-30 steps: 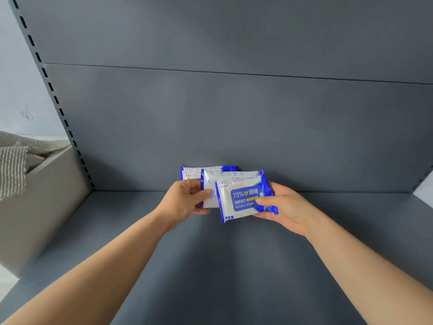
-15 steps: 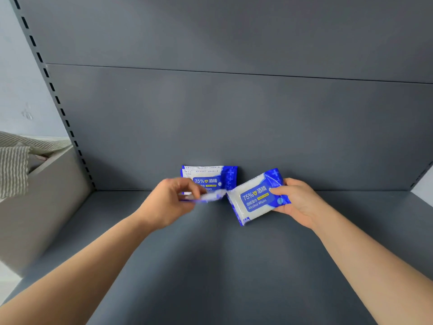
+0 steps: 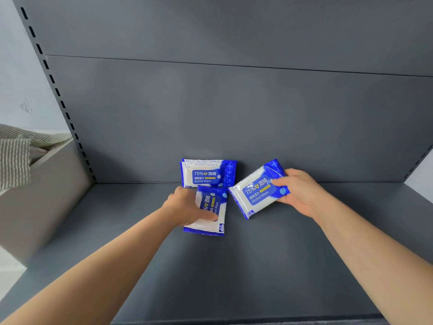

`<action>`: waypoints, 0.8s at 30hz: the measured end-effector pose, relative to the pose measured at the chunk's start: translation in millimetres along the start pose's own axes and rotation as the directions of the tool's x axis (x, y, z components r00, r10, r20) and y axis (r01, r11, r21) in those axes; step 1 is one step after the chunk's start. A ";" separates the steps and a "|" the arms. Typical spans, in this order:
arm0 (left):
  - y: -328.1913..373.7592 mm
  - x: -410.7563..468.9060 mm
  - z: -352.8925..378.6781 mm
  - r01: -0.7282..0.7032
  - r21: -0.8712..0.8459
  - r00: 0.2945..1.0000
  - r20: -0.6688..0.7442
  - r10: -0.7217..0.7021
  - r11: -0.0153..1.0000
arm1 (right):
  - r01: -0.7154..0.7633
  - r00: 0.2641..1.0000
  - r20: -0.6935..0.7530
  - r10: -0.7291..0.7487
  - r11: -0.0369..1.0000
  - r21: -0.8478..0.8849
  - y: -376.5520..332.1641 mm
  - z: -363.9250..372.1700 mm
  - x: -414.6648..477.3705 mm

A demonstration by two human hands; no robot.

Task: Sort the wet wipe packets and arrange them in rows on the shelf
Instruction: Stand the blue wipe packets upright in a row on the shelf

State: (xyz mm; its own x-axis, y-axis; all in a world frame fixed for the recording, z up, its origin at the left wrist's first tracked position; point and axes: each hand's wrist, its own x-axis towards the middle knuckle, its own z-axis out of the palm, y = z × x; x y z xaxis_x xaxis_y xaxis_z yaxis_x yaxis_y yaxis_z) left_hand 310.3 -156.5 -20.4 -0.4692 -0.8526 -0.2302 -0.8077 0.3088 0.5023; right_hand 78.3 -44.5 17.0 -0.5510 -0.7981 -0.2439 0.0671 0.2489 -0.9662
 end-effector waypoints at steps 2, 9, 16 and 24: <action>0.7 0.7 -5.5 -0.021 -0.109 0.999 0.032 0.025 0.994 | 0.010 1.000 0.006 -0.010 1.000 0.016 0.5 -0.2 -1.0; -1.5 16.6 -40.9 -0.227 -0.069 0.940 -0.274 0.201 0.971 | 0.000 0.998 0.064 -0.005 0.997 0.079 6.2 -1.0 0.0; -9.9 37.7 -30.5 -0.083 -0.449 0.915 -0.389 -0.111 0.890 | 0.023 0.996 0.086 -0.037 0.987 0.157 20.4 29.2 10.7; -21.7 39.0 -33.0 -0.227 -0.656 0.917 -0.393 -0.069 0.719 | 0.165 0.982 -0.052 -0.180 0.963 -0.215 28.8 67.1 23.3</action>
State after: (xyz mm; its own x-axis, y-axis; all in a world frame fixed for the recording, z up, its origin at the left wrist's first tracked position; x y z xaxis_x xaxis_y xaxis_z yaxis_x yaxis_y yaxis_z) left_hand 321.4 -210.4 -12.8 -0.2346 -0.9687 0.0817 -0.2401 0.1391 0.9607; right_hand 123.2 -92.7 -22.1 -0.5970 -0.7999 -0.0616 -0.2046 0.2261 -0.9524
